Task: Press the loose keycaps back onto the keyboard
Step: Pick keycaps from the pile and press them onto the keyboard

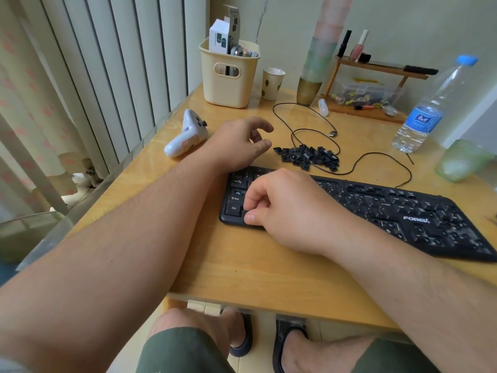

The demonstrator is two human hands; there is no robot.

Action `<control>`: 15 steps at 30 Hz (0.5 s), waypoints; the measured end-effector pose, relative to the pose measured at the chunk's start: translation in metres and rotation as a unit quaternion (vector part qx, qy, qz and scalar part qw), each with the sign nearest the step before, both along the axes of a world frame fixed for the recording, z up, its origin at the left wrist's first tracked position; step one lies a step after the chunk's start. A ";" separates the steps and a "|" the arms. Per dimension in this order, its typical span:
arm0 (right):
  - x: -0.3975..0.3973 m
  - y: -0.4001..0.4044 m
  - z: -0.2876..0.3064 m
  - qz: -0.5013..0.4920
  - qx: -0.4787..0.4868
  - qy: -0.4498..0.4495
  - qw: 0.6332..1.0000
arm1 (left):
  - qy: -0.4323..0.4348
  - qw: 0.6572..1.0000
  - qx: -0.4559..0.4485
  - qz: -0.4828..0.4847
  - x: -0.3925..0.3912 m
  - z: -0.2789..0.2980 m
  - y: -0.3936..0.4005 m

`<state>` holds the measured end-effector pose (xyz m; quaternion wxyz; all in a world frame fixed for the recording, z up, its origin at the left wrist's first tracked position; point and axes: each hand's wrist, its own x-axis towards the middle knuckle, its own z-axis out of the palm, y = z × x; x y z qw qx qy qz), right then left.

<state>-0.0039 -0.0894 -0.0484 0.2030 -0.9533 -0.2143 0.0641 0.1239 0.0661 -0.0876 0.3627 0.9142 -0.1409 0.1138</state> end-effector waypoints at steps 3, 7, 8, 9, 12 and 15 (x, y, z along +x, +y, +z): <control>0.008 -0.003 0.004 -0.024 0.008 0.004 1.000 | -0.003 1.000 -0.004 0.001 0.001 -0.001 0.000; 0.017 0.001 0.009 -0.024 -0.014 0.014 1.000 | -0.002 1.000 -0.005 0.000 0.001 -0.001 0.000; 0.018 0.003 0.010 -0.020 -0.022 0.015 0.999 | -0.002 1.000 -0.005 -0.001 0.001 -0.001 0.000; 0.018 0.005 0.010 -0.013 -0.032 0.016 0.999 | -0.001 1.000 -0.005 -0.001 0.001 -0.001 0.000; 0.019 0.009 0.012 -0.006 -0.055 0.015 0.998 | 0.001 1.000 -0.008 -0.002 0.002 -0.001 0.001; 0.021 0.008 0.011 -0.013 -0.044 0.022 0.999 | -0.002 1.000 -0.008 0.000 0.001 -0.001 0.001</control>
